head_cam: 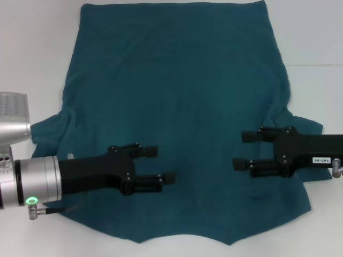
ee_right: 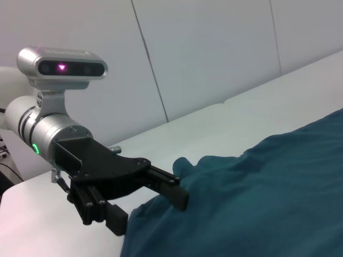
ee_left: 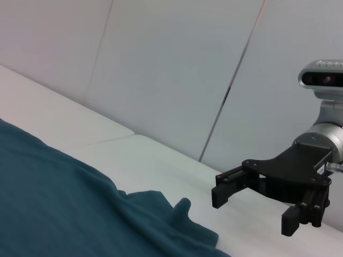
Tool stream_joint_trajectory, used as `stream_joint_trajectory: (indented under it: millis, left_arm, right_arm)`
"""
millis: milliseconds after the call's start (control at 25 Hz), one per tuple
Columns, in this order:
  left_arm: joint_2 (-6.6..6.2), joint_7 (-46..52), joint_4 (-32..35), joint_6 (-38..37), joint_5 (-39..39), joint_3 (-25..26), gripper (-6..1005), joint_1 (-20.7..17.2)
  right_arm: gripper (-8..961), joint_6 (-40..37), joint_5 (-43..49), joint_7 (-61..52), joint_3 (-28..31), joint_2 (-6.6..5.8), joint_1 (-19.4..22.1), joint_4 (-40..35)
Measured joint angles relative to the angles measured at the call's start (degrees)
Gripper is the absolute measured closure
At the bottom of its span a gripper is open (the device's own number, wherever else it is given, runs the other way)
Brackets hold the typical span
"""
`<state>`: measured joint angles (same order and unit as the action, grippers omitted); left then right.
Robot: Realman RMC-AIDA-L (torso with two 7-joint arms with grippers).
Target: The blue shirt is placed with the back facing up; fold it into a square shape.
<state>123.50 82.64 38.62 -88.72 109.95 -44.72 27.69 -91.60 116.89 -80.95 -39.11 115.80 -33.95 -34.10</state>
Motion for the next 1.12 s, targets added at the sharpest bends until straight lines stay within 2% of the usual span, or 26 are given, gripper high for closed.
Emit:
stream_joint_trajectory:
  millis: [600, 920, 1120]
  left_arm:
    - [-0.02, 0.2, 0.4, -1.1, 0.0, 2.2, 94, -0.4]
    - [0.28, 1.8, -0.1, 2.6, 0.0, 13.4, 93, -0.8]
    - [0.20, 4.0, -0.2, 8.2, 0.0, 17.6, 92, -1.8]
  right_arm:
    - [45, 0.5, -0.1, 0.0, 0.5, 0.03, -0.6, 0.0]
    - [45, 0.6, -2.8, 0.1, 0.7, 0.05, -0.5, 0.0]
    - [46, 1.0, -4.1, -0.2, 0.7, 0.53, -0.8, 0.1]
